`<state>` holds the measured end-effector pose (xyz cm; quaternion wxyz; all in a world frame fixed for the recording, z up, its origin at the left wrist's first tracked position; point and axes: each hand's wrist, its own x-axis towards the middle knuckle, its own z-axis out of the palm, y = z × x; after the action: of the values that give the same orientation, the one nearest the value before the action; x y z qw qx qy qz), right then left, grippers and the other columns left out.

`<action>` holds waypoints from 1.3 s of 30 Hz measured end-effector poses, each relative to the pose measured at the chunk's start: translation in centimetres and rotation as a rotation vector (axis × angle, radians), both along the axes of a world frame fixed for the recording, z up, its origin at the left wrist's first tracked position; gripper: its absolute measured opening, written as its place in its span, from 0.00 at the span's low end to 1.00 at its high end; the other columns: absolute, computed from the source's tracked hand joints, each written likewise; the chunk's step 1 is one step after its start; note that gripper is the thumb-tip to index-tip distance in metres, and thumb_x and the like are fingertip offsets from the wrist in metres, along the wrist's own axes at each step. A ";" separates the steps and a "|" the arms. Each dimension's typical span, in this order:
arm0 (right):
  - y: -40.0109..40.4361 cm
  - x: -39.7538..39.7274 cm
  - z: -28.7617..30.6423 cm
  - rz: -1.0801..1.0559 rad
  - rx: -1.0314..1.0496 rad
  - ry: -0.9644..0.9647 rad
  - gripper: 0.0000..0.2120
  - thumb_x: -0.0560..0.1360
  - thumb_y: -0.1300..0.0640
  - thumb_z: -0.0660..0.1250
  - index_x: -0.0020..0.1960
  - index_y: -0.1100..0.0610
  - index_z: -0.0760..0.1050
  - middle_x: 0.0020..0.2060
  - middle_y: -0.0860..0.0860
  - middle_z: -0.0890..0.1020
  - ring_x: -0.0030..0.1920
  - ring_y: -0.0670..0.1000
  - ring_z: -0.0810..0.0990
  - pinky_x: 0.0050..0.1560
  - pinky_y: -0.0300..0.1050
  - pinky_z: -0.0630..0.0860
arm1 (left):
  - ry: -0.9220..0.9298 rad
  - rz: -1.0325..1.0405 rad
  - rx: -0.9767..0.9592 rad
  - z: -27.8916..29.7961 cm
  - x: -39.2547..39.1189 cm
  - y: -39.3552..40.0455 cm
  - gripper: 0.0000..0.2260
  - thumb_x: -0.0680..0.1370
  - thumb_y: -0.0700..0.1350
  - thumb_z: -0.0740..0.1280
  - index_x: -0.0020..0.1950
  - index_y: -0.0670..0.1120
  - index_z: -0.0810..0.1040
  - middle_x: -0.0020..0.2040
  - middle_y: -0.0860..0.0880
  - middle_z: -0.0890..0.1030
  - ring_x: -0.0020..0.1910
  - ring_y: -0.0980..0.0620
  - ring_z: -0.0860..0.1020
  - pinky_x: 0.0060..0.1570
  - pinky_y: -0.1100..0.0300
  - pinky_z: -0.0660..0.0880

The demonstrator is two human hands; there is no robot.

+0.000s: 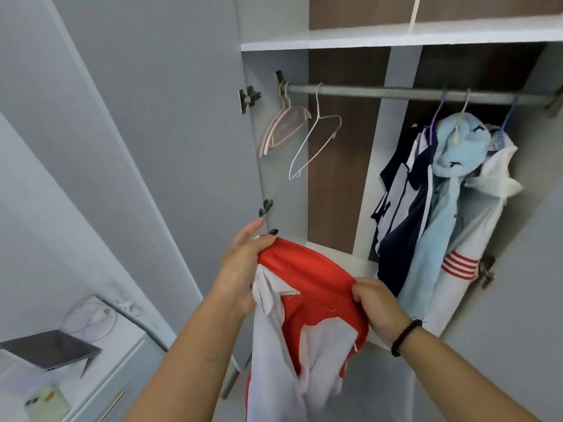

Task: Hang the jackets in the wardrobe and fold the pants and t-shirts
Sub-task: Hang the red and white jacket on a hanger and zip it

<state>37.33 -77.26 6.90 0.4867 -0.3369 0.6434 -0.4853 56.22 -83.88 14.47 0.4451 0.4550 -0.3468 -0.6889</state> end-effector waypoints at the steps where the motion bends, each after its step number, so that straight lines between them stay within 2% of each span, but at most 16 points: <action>1: -0.9 -1.2 0.9 -0.037 -0.031 -0.061 0.20 0.65 0.69 0.54 0.20 0.51 0.59 0.20 0.46 0.60 0.24 0.47 0.58 0.26 0.38 0.56 | -0.037 -0.032 -0.097 0.1 -0.6 -0.6 0.10 0.74 0.40 0.71 0.53 0.50 0.83 0.42 0.48 0.84 0.38 0.52 0.80 0.39 0.60 0.78; 3: -2.7 -3.6 2.5 -0.114 -0.090 -0.154 0.13 0.61 0.67 0.54 0.24 0.53 0.69 0.22 0.49 0.67 0.26 0.49 0.65 0.28 0.39 0.62 | -0.129 -0.083 -0.287 0.8 -2.1 -1.6 0.04 0.68 0.43 0.75 0.42 0.49 0.85 0.42 0.49 0.84 0.39 0.54 0.80 0.40 0.63 0.77; 6: -4.7 -6.9 3.9 -0.199 -0.143 -0.183 0.16 0.66 0.71 0.52 0.39 0.61 0.77 0.34 0.54 0.77 0.35 0.51 0.74 0.34 0.42 0.71 | -0.313 -0.133 -0.554 1.6 -4.1 -3.4 0.05 0.64 0.44 0.79 0.36 0.49 0.85 0.37 0.51 0.84 0.37 0.57 0.80 0.40 0.66 0.75; 9: -6.1 -9.9 5.1 -0.296 -0.189 -0.259 0.17 0.70 0.72 0.52 0.46 0.62 0.77 0.39 0.58 0.74 0.36 0.53 0.71 0.34 0.42 0.68 | -0.594 -0.419 -0.759 2.3 -6.0 -5.3 0.17 0.56 0.49 0.84 0.42 0.54 0.86 0.42 0.51 0.84 0.39 0.52 0.82 0.43 0.61 0.77; 11: -6.4 -11.5 5.4 -0.341 -0.179 -0.338 0.17 0.71 0.72 0.51 0.50 0.62 0.76 0.36 0.56 0.71 0.32 0.52 0.69 0.34 0.43 0.65 | -0.853 -0.639 -0.822 2.4 -7.3 -6.2 0.22 0.57 0.49 0.84 0.49 0.56 0.84 0.43 0.58 0.83 0.40 0.59 0.81 0.43 0.67 0.75; 13: -6.3 -12.8 5.4 -0.350 -0.171 -0.373 0.17 0.71 0.71 0.51 0.49 0.62 0.75 0.34 0.55 0.71 0.32 0.52 0.69 0.34 0.43 0.66 | -1.075 -0.754 -0.941 2.0 -8.6 -7.0 0.21 0.60 0.51 0.82 0.51 0.56 0.82 0.39 0.62 0.81 0.38 0.64 0.78 0.38 0.73 0.70; 15: -6.5 -14.1 5.3 -0.359 -0.162 -0.373 0.17 0.71 0.71 0.51 0.50 0.62 0.75 0.37 0.56 0.73 0.34 0.53 0.70 0.35 0.45 0.68 | -1.159 -0.734 -1.094 1.3 -9.7 -8.4 0.13 0.67 0.49 0.79 0.49 0.54 0.82 0.36 0.58 0.78 0.35 0.61 0.75 0.36 0.69 0.68; 19: -7.7 -15.8 4.9 -0.395 -0.150 -0.355 0.18 0.69 0.72 0.52 0.51 0.64 0.76 0.45 0.59 0.74 0.42 0.56 0.73 0.40 0.47 0.74 | -0.904 -0.513 -1.178 -0.5 -11.3 -11.3 0.11 0.74 0.41 0.72 0.53 0.54 0.84 0.42 0.54 0.74 0.46 0.61 0.74 0.53 0.73 0.69; 21: -8.7 -16.2 4.8 -0.404 -0.162 -0.353 0.18 0.70 0.72 0.52 0.53 0.65 0.75 0.45 0.60 0.76 0.41 0.56 0.75 0.39 0.47 0.75 | -0.839 -0.451 -1.184 -0.7 -12.3 -12.5 0.03 0.76 0.43 0.71 0.46 0.49 0.84 0.47 0.53 0.72 0.49 0.60 0.73 0.52 0.75 0.67; 23: -9.9 -16.6 4.6 -0.390 -0.158 -0.326 0.16 0.72 0.73 0.54 0.55 0.64 0.75 0.44 0.60 0.76 0.41 0.56 0.76 0.39 0.48 0.76 | -0.803 -0.441 -1.137 -0.6 -13.3 -14.2 0.08 0.76 0.43 0.71 0.37 0.45 0.82 0.53 0.55 0.71 0.48 0.61 0.74 0.51 0.75 0.66; 25: -11.4 -17.0 4.1 -0.346 -0.100 -0.266 0.15 0.74 0.73 0.56 0.55 0.63 0.75 0.45 0.60 0.77 0.42 0.56 0.76 0.42 0.49 0.76 | -0.730 -0.446 -1.054 -0.3 -14.1 -15.8 0.11 0.76 0.40 0.70 0.33 0.45 0.79 0.49 0.58 0.74 0.46 0.60 0.76 0.48 0.74 0.67; 27: -13.2 -17.0 3.3 -0.305 -0.029 -0.216 0.13 0.74 0.73 0.58 0.55 0.64 0.76 0.45 0.61 0.79 0.44 0.56 0.77 0.45 0.48 0.77 | -0.694 -0.441 -0.979 -0.4 -14.6 -17.8 0.13 0.76 0.39 0.71 0.31 0.45 0.76 0.33 0.59 0.74 0.33 0.59 0.73 0.37 0.71 0.67; 29: -15.4 -16.8 2.6 -0.295 0.011 -0.171 0.12 0.74 0.73 0.60 0.52 0.64 0.78 0.45 0.62 0.81 0.43 0.55 0.79 0.43 0.47 0.78 | -0.667 -0.396 -0.905 -0.7 -14.9 -20.0 0.14 0.74 0.38 0.72 0.30 0.42 0.74 0.25 0.55 0.69 0.26 0.58 0.68 0.29 0.69 0.64; 31: -18.1 -16.5 1.9 -0.277 0.049 -0.053 0.11 0.74 0.71 0.61 0.50 0.62 0.80 0.44 0.61 0.83 0.40 0.54 0.80 0.38 0.44 0.77 | -0.567 -0.320 -0.869 -0.7 -14.9 -22.2 0.08 0.74 0.36 0.72 0.35 0.41 0.77 0.28 0.51 0.75 0.28 0.58 0.72 0.31 0.68 0.68; 35: -23.1 -15.7 1.2 -0.243 0.136 0.169 0.08 0.75 0.68 0.63 0.47 0.60 0.80 0.41 0.57 0.81 0.33 0.50 0.76 0.30 0.40 0.72 | -0.383 -0.242 -0.750 -0.2 -14.4 -26.7 0.06 0.76 0.35 0.68 0.42 0.45 0.80 0.35 0.54 0.81 0.35 0.59 0.80 0.37 0.70 0.74; 39: -29.7 -14.1 3.1 -0.256 0.106 0.171 0.08 0.75 0.68 0.62 0.47 0.60 0.79 0.40 0.56 0.80 0.27 0.49 0.73 0.28 0.40 0.73 | -0.424 -0.192 -0.730 0.6 -13.6 -30.5 0.05 0.75 0.40 0.71 0.41 0.49 0.80 0.36 0.55 0.82 0.37 0.57 0.81 0.36 0.69 0.76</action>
<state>23.21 -106.98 10.02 0.3815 -0.2660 0.7450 -0.4782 42.61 -114.36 15.10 0.4298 0.3649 -0.6921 -0.4507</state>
